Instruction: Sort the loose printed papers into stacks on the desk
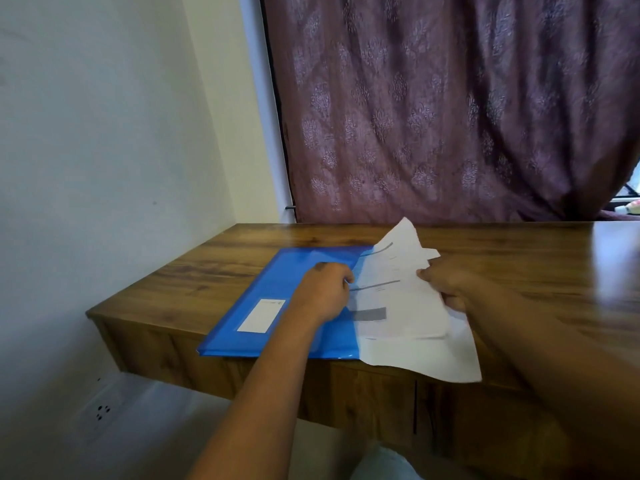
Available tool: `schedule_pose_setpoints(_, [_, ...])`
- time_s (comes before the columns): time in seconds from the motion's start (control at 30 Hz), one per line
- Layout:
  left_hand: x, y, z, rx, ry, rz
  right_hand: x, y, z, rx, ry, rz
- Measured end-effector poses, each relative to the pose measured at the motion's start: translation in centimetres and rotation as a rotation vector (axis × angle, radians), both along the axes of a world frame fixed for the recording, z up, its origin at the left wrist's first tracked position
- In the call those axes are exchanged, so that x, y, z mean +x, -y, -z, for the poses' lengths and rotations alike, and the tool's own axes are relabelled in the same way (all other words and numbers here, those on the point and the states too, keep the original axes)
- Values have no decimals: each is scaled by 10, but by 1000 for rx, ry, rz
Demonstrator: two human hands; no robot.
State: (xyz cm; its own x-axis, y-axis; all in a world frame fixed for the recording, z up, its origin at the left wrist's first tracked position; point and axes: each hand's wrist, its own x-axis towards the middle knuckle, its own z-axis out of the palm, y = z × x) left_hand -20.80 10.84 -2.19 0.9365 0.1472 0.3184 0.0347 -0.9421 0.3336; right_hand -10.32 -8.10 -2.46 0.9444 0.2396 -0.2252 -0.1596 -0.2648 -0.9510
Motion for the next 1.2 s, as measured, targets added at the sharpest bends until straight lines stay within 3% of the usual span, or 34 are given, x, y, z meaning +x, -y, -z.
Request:
schedule_pose_setpoints(0.17, [1, 18, 2, 44, 69, -2, -13, -41, 9, 123, -80, -129])
schedule_pose_setpoints(0.3, [0, 11, 5, -233, 8, 161, -22, -56, 16, 84, -116, -311])
schedule_pose_setpoints(0.4, [5, -46, 8, -308, 118, -122, -16, -51, 17, 140, -125, -321])
schedule_pose_setpoints(0.5, [-2, -109, 19, -187, -109, -458, -11, -47, 14, 163, -151, -352])
schedule_pose_setpoints(0.57, [-5, -128, 27, -244, -195, -453, -10, -52, 11, 154, -105, -332])
schedule_pose_setpoints(0.87, [4, -138, 40, -431, -96, -439, 3, -70, 22, -1, 111, -75])
schedule_pose_setpoints(1.03, [4, -137, 43, -441, -75, -454, 3, -71, 18, -29, 79, -158])
schedule_pose_setpoints(1.2, [5, -136, 43, -425, -81, -457, 16, -80, 32, -146, 181, -138])
